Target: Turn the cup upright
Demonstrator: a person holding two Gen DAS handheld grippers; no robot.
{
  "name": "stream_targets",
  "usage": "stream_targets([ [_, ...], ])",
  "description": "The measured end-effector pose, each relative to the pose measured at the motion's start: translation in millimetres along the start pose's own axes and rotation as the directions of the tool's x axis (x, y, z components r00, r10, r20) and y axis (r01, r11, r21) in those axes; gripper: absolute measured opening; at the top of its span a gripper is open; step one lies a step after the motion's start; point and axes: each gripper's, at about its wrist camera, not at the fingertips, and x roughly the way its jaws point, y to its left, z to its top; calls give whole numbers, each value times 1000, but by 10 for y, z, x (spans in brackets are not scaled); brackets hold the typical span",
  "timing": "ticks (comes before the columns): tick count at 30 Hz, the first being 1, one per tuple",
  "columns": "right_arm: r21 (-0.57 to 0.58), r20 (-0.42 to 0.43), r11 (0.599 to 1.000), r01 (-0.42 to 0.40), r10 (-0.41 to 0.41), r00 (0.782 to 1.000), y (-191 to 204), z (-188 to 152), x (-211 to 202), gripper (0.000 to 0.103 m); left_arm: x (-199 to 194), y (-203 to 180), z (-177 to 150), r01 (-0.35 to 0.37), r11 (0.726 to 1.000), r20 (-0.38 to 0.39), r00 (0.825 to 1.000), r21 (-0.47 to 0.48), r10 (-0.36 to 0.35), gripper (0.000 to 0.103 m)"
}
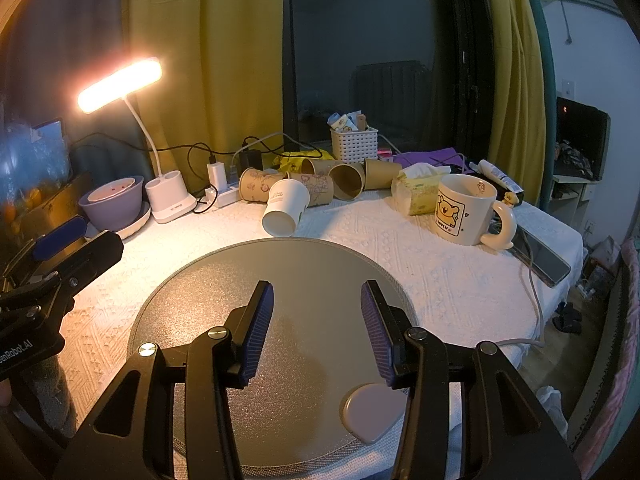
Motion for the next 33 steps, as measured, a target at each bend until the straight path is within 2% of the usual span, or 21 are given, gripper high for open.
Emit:
stream_targets([
  [21,1,1,1000,-1,1,1000,-4,-6,-1,48,0,1,0,1,1000,-1,1000,0,-1,93],
  [28,-4,1,1000,-8,8,1000,-23,-26,24,48,-3,-109,-9,68,998,-6,998,9,-68,93],
  [33,-29,-1,999,-25,25,1000,-52,47,132,48,75,-153,-13,10,1000,-20,1000,23,-9,93],
])
